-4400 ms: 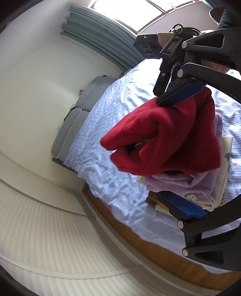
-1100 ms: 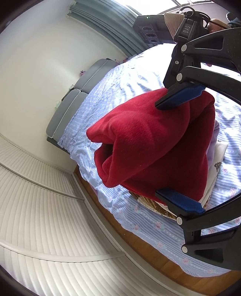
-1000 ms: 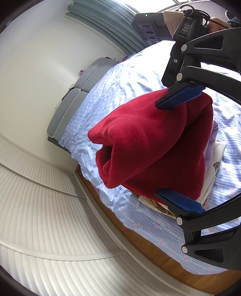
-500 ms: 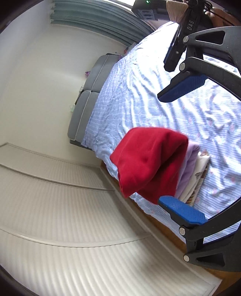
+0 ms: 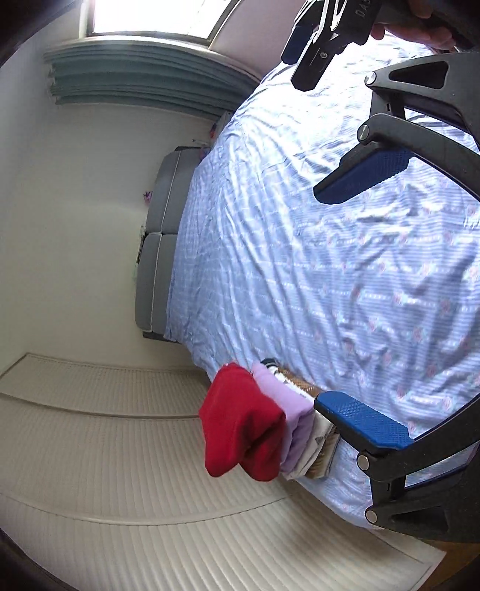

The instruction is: Fold small clothes

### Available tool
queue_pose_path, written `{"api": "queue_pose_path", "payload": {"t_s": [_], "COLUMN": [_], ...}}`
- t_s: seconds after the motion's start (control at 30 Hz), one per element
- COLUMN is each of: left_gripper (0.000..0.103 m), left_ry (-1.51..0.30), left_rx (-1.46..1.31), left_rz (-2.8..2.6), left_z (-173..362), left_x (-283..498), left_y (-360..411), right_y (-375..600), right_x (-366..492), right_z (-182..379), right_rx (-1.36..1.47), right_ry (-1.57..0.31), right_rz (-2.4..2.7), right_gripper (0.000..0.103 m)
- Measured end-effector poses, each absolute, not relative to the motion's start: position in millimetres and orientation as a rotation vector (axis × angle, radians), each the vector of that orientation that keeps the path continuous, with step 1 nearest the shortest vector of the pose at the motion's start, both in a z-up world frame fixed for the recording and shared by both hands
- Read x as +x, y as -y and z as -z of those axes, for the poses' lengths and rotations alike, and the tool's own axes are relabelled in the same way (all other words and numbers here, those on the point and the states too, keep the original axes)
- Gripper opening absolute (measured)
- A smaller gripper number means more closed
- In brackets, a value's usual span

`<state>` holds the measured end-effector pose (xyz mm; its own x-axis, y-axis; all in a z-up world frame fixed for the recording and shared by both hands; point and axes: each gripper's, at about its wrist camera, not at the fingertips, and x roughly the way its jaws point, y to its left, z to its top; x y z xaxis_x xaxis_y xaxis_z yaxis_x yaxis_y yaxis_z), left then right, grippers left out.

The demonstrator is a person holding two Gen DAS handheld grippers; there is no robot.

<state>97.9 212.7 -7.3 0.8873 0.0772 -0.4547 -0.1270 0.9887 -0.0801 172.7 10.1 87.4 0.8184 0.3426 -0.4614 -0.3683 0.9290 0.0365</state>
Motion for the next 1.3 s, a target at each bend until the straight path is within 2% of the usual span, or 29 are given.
{"api": "queue_pose_path", "payload": {"t_s": [0.23,0.43,1.3], "left_gripper": [0.103,0.103,0.103], "left_ry": [-0.476,-0.506,-0.495], "left_rx": [-0.015,0.001,0.007], "left_rz": [-0.064,-0.051,-0.073], "left_z": [19,31,29], "left_x": [67,44,7], "left_y": [-130,-96,-93], "right_y": [81,124,138], "right_x": [119,83,44], "right_z": [-83,-78,-70], "right_rx": [-0.02,-0.039,-0.032], "right_ry": [-0.468,-0.452,-0.439], "right_rz": [-0.212,-0.122,-0.091], "right_gripper": [0.095,0.096,0.096]}}
